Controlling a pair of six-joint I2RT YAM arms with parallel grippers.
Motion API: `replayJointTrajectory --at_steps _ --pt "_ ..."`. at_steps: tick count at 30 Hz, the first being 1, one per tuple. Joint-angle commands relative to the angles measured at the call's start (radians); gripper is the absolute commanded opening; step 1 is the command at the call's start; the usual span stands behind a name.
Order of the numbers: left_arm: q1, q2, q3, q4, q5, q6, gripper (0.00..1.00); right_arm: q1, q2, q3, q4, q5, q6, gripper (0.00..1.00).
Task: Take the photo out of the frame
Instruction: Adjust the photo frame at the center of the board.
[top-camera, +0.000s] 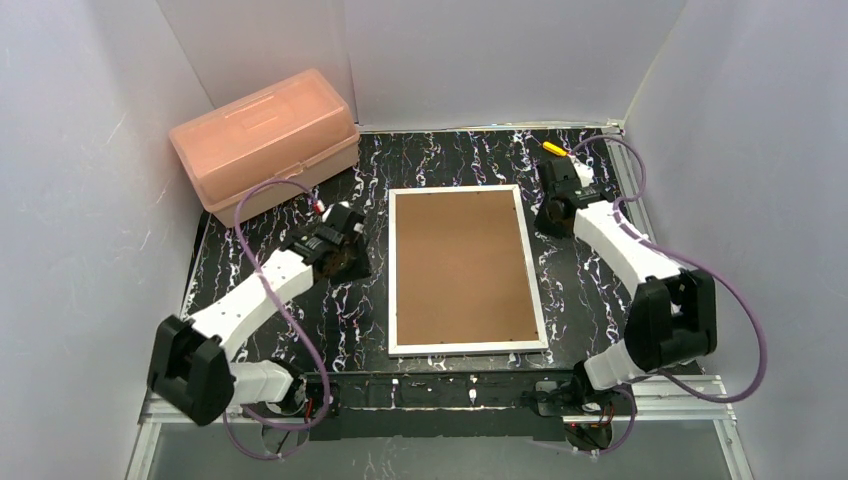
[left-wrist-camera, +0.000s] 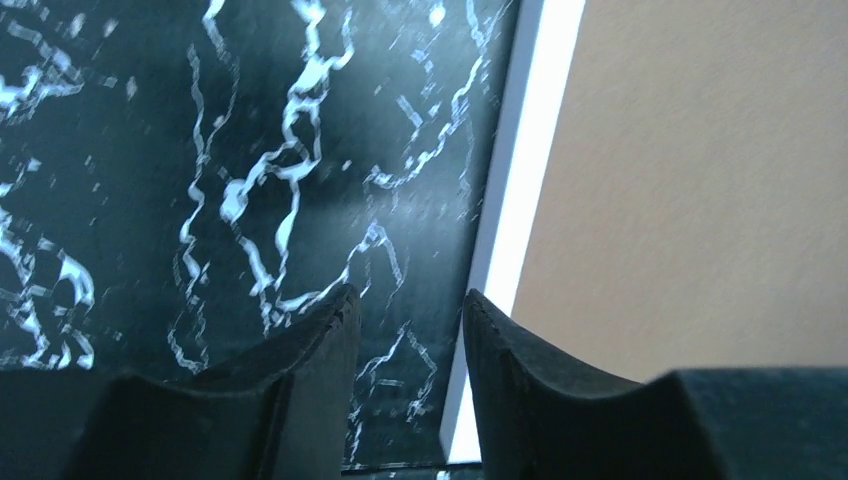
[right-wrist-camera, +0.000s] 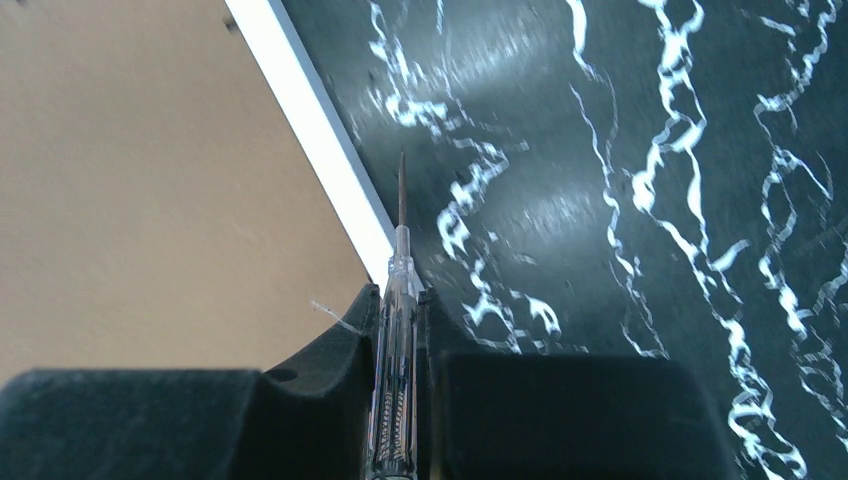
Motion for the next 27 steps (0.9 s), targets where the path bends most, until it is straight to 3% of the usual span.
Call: replayJointTrajectory --at_steps 1,7,15,27 --pt "0.004 -0.127 -0.088 -0.109 -0.037 -0.093 0.39 -0.041 0.092 0.121 0.101 -0.082 -0.009 0.01" --pt "0.004 -0.166 -0.199 -0.102 0.098 -0.166 0.36 -0.059 0.254 0.275 0.086 -0.041 -0.011 0.01" --pt "-0.009 -0.156 -0.308 -0.026 0.234 -0.210 0.33 -0.074 0.382 0.362 0.086 -0.032 -0.029 0.01" --pt "-0.143 -0.079 -0.370 0.075 0.311 -0.284 0.33 -0.073 0.455 0.397 0.153 -0.379 -0.130 0.01"
